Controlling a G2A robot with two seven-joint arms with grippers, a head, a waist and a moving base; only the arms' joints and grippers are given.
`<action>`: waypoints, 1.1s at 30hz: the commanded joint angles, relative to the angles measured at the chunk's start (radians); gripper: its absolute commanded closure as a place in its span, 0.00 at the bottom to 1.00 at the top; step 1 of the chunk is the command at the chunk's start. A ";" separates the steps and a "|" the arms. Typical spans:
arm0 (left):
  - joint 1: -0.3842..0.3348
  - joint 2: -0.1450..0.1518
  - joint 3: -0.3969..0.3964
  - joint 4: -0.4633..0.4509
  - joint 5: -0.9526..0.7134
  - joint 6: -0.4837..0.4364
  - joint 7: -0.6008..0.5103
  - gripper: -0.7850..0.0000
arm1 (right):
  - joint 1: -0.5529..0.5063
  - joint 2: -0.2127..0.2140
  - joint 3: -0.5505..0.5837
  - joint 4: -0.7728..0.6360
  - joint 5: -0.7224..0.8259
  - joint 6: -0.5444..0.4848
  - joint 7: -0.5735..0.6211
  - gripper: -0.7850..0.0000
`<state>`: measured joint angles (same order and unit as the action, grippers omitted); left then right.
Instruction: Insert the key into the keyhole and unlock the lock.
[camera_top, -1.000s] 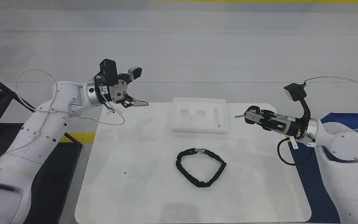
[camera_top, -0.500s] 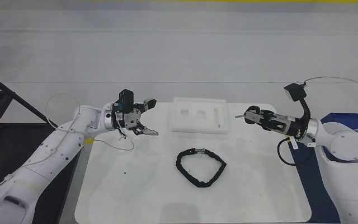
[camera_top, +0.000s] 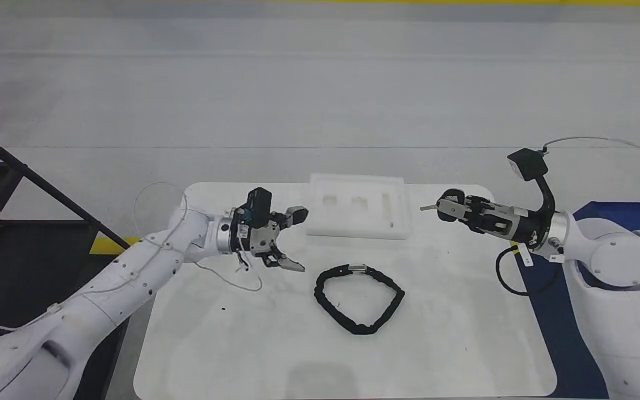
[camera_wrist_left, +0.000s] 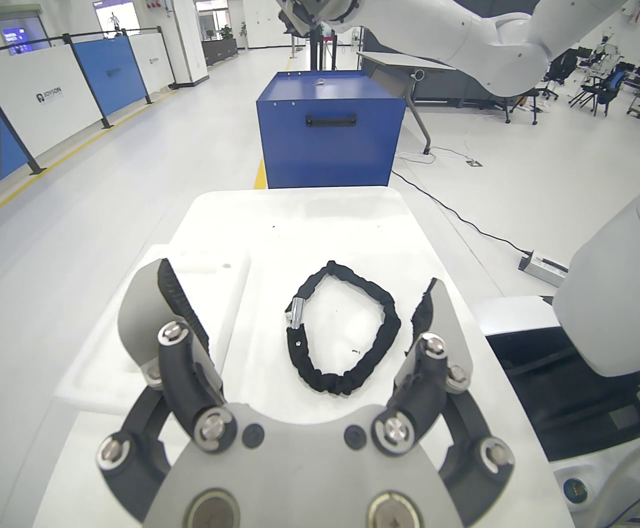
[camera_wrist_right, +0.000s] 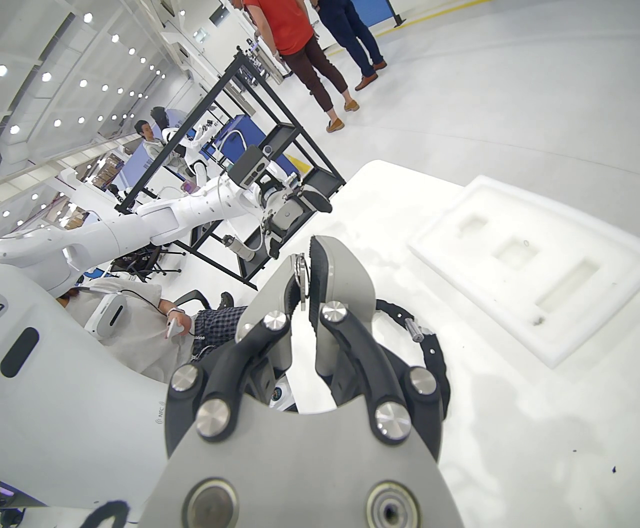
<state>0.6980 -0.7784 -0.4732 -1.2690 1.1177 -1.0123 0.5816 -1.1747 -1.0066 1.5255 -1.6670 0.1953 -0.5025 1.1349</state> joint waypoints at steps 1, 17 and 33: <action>-0.003 -0.015 0.030 0.013 0.023 0.000 0.008 0.00 | 0.000 0.000 0.000 0.000 0.000 0.000 0.000 1.00; -0.110 -0.198 0.189 0.224 0.195 0.000 0.066 0.00 | 0.000 0.000 0.000 0.000 0.000 0.000 0.000 1.00; -0.142 -0.397 0.223 0.523 0.226 0.082 0.094 0.00 | 0.000 0.000 0.000 0.000 0.000 0.000 0.000 1.00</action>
<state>0.5574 -1.1676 -0.2520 -0.7630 1.3326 -0.9373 0.6762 -1.1747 -1.0066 1.5255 -1.6670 0.1953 -0.5025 1.1349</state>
